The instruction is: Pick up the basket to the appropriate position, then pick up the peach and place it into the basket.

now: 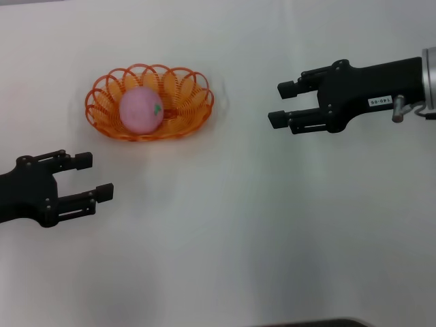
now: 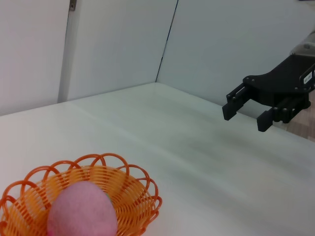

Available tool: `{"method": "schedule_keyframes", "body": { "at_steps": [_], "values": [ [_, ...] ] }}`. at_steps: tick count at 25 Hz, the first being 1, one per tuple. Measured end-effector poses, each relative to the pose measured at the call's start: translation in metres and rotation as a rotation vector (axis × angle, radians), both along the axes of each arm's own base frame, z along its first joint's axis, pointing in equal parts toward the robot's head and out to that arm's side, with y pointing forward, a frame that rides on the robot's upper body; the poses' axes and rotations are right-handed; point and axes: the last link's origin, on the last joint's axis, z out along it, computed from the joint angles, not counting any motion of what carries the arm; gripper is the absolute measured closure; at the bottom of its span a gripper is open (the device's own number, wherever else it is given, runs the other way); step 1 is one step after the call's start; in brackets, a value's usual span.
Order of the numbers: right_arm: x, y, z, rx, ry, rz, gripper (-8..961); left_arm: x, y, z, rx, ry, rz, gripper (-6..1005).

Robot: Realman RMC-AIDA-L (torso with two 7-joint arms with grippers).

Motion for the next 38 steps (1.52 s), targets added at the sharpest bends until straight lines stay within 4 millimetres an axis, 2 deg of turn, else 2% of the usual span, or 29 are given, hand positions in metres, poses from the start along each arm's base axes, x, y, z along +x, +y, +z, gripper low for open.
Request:
{"method": "schedule_keyframes", "body": {
  "at_steps": [7, 12, 15, 24, 38],
  "values": [
    [0.026, -0.006, -0.009, 0.051, 0.093, -0.006, 287, 0.001, 0.001, 0.0, 0.009, -0.01, -0.003, 262],
    [0.056, -0.024, -0.021, 0.132, 0.18, -0.006, 76, 0.001, 0.0, 0.001, 0.037, -0.03, -0.003, 262],
    [0.063, -0.034, -0.025, 0.169, 0.215, 0.011, 67, 0.0, -0.001, 0.0, 0.043, -0.036, 0.001, 262],
    [0.066, -0.039, -0.032, 0.17, 0.229, 0.007, 42, -0.001, -0.002, -0.005, 0.054, -0.038, -0.009, 262],
    [0.067, -0.038, -0.038, 0.174, 0.227, 0.009, 53, -0.006, -0.004, -0.011, 0.076, -0.034, -0.023, 262]
  ]
}}
